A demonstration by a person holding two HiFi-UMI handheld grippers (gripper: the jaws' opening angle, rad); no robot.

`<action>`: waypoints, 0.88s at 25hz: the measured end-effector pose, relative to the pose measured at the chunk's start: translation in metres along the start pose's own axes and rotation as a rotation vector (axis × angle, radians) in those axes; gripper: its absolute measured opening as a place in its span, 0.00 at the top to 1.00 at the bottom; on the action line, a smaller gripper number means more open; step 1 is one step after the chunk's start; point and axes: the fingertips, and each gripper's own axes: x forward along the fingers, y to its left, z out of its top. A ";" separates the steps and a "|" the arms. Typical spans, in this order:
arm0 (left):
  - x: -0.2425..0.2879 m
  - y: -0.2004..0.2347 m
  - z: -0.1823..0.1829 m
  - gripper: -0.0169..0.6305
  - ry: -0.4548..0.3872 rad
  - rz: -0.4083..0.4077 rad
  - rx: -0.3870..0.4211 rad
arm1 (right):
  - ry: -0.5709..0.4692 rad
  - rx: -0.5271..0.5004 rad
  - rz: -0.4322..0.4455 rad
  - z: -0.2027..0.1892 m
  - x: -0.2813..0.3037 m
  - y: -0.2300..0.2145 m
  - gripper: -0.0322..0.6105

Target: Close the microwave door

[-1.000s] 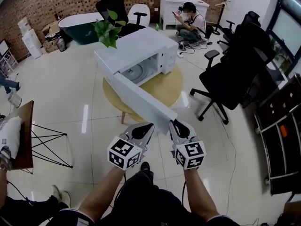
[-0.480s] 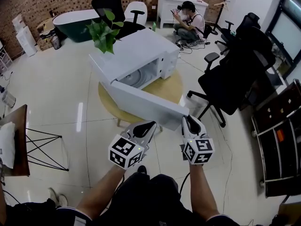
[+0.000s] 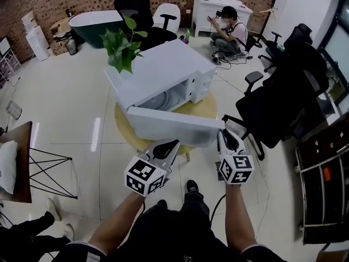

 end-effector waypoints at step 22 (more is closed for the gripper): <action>0.109 0.055 0.037 0.96 -0.036 0.262 -0.016 | -0.002 -0.087 0.367 0.045 0.169 -0.036 0.87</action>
